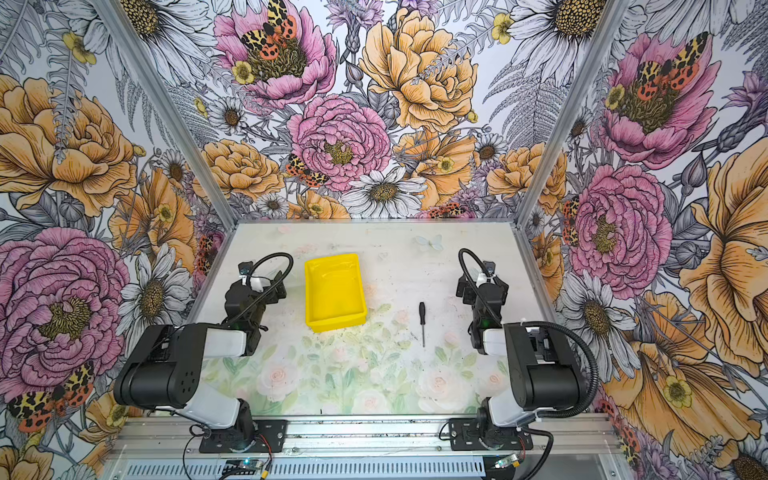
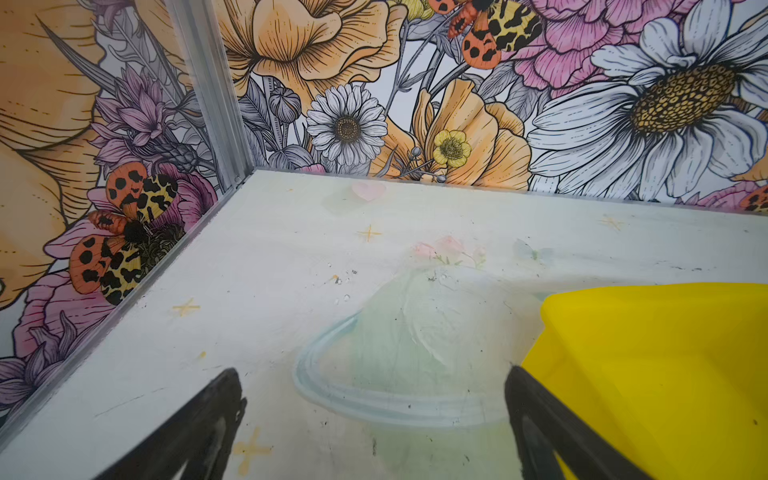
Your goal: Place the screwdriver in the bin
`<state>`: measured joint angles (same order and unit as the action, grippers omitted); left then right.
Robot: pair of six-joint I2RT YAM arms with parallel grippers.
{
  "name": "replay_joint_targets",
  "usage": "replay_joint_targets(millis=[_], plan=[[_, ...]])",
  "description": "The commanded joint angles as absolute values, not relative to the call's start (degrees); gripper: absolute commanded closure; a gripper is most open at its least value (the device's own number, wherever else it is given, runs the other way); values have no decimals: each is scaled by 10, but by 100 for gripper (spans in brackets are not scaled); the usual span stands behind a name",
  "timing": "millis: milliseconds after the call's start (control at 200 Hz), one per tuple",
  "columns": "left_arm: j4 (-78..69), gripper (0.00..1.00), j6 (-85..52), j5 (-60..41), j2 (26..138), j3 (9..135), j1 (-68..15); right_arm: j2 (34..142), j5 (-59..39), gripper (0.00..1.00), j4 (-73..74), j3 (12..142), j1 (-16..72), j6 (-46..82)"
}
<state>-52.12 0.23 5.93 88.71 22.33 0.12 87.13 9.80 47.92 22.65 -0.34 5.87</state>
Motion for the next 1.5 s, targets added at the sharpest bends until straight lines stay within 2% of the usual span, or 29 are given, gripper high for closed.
replay_joint_targets(millis=[0, 1496], plan=[[-533, 1, 9, 59, 888, 218, 0, 878, 103, 1, 497, 222, -1, 52], [-533, 1, 9, 58, 888, 218, 0, 878, 95, 1, 495, 224, -6, 54]])
